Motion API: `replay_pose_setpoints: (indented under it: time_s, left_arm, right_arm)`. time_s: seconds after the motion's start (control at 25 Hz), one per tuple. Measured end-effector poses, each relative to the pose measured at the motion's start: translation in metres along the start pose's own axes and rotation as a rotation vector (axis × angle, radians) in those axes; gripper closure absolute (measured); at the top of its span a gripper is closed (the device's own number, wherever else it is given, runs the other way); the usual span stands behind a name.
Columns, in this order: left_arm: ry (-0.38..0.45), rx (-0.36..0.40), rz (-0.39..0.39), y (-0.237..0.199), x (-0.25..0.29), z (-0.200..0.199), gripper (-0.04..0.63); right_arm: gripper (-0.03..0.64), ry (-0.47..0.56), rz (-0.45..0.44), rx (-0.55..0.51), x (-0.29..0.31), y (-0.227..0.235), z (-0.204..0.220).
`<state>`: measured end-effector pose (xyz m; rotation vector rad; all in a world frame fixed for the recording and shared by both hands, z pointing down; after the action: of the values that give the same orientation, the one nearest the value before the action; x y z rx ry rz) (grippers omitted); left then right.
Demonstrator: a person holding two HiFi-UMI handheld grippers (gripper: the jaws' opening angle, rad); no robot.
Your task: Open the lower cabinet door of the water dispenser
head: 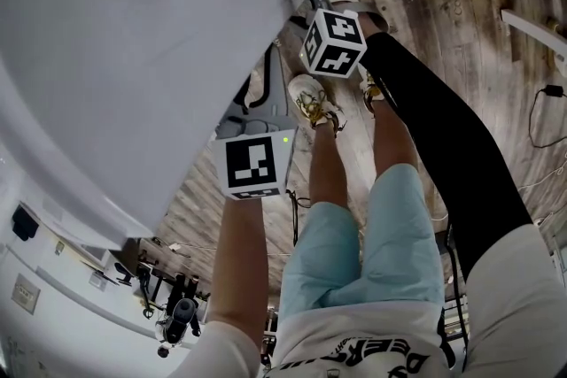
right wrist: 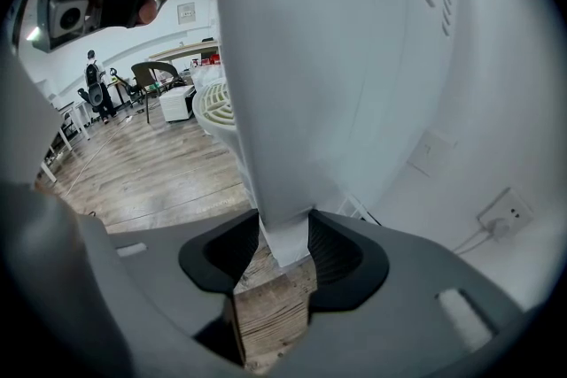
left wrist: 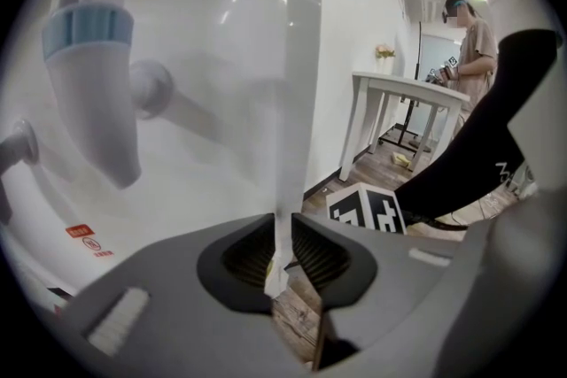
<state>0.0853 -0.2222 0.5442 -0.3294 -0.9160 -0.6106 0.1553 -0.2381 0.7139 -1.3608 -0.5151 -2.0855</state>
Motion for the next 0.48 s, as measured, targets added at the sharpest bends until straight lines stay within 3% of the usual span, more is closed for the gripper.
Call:
replay_pose_setpoints:
  time_s: [0.48]
  left_arm:
    - [0.002, 0.002, 0.0, -0.002, 0.0006, -0.0011, 0.535]
  right_arm:
    - [0.448, -0.015, -0.005, -0.009, -0.0015, -0.0052, 0.0003]
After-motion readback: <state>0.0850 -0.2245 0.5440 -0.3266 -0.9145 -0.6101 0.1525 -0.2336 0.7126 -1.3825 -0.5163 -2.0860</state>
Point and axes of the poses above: the fingertips, and each gripper's own axes: x forward along the fingers, y to its right, z out of its underside, the point moved 6 cm from there along -x, backward along the fingers, and after that the axes turned 15 degrees about -y, right-handed, at the moved point
